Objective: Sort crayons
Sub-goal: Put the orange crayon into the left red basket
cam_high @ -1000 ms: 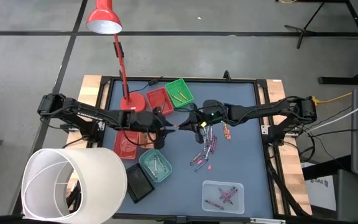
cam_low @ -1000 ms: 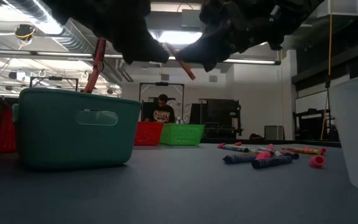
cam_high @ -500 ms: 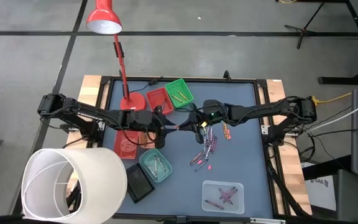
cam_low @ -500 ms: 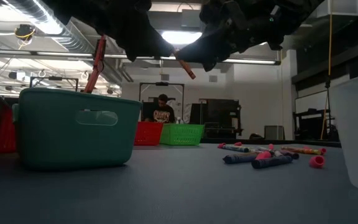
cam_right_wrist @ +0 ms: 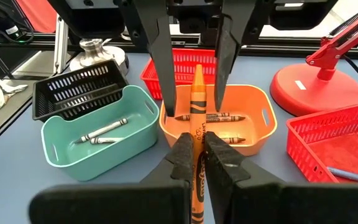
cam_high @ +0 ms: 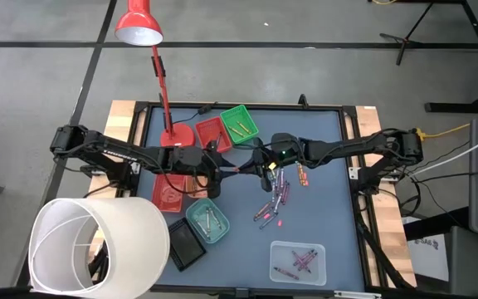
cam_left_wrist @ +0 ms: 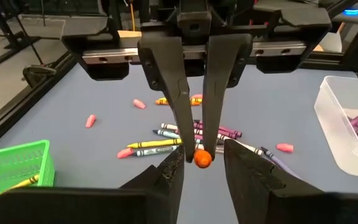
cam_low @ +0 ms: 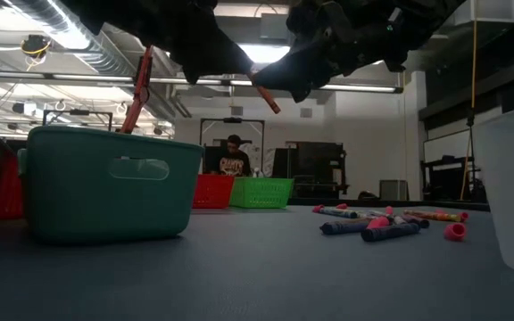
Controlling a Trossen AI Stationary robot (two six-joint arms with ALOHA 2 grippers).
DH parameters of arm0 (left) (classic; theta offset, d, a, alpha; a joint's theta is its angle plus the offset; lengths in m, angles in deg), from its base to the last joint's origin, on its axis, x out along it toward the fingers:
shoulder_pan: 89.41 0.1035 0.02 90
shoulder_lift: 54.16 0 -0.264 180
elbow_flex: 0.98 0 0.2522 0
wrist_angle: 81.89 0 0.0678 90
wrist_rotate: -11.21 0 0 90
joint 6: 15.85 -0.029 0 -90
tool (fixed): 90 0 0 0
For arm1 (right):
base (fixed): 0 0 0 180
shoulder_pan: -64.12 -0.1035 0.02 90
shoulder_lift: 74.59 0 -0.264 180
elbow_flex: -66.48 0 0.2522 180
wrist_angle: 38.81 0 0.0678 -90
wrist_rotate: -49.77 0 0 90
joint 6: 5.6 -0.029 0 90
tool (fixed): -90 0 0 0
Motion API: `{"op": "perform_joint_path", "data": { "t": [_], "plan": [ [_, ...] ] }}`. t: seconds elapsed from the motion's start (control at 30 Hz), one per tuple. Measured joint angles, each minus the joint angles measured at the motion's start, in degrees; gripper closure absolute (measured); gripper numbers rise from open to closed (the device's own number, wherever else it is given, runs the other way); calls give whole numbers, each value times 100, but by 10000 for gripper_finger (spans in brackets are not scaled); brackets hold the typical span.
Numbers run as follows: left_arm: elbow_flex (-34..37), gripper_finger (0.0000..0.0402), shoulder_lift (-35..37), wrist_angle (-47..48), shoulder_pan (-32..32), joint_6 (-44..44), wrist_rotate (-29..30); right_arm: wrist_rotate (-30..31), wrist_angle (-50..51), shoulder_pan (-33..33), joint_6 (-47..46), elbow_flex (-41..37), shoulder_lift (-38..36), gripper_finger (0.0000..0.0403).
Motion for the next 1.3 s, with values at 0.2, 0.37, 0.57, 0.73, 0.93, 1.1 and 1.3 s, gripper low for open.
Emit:
{"op": "perform_joint_path", "data": {
  "t": [0.2, 0.37, 0.57, 0.73, 0.93, 1.1, 1.3],
  "plan": [
    [0, 338, 0, 9, 0, 0, 2, 0, 0, 0, 0, 0, 0, 381],
    [0, 369, 0, 11, 0, 0, 4, 0, -2, 0, -4, 0, 0, 381],
    [0, 393, 0, 15, 2, 0, 7, -1, 2, 0, -37, 0, 4, 381],
    [0, 396, 0, 14, 2, 0, 7, 0, 3, 0, -52, 0, 4, 368],
    [0, 395, 0, 96, 0, -2, 4, 7, 205, 4, -70, 0, 4, 297],
    [0, 395, 0, 494, 0, 4, 4, 6, 1019, 4, -69, 0, 4, 261],
    [0, 395, 0, 936, 0, 50, -113, 4, 2401, 4, -70, 0, 4, 257]
  ]
}}
